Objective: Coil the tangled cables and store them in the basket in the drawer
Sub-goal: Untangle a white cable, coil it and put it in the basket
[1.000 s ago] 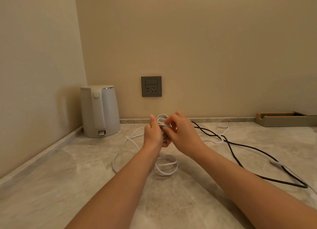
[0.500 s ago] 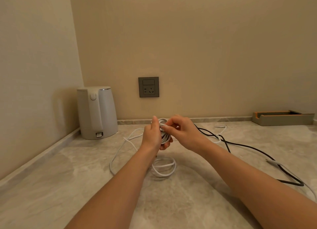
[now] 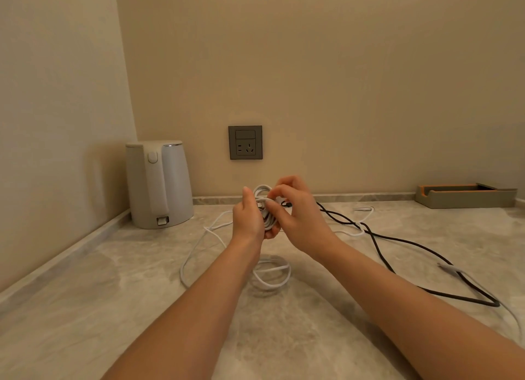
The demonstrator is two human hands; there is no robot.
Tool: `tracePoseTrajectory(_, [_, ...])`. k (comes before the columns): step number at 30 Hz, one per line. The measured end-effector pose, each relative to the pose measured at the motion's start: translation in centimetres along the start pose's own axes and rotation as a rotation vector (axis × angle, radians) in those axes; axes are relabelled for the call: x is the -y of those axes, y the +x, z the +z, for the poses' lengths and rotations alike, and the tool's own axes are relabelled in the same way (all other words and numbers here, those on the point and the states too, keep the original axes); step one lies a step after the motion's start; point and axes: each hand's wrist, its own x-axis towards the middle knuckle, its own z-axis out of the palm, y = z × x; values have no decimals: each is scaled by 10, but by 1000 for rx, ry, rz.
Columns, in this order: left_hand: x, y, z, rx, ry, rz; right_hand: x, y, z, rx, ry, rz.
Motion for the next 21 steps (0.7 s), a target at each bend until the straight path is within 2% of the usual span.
tracePoseTrajectory(6, [0,-3,0,-7,39,-16,1,1,2,33,-22,103])
tracePoseTrajectory(12, [-7,-5,-2,-24,-19,-48,9,1,7,12,-193,-13])
tracePoseTrajectory(19, [-13,-10,-4,100,-3,-47,9,-1,-2,60,-46,-11])
tracePoseTrajectory(21, [-13,-9,-4,107,-11,-47,9,-2,-1,31,-6,0])
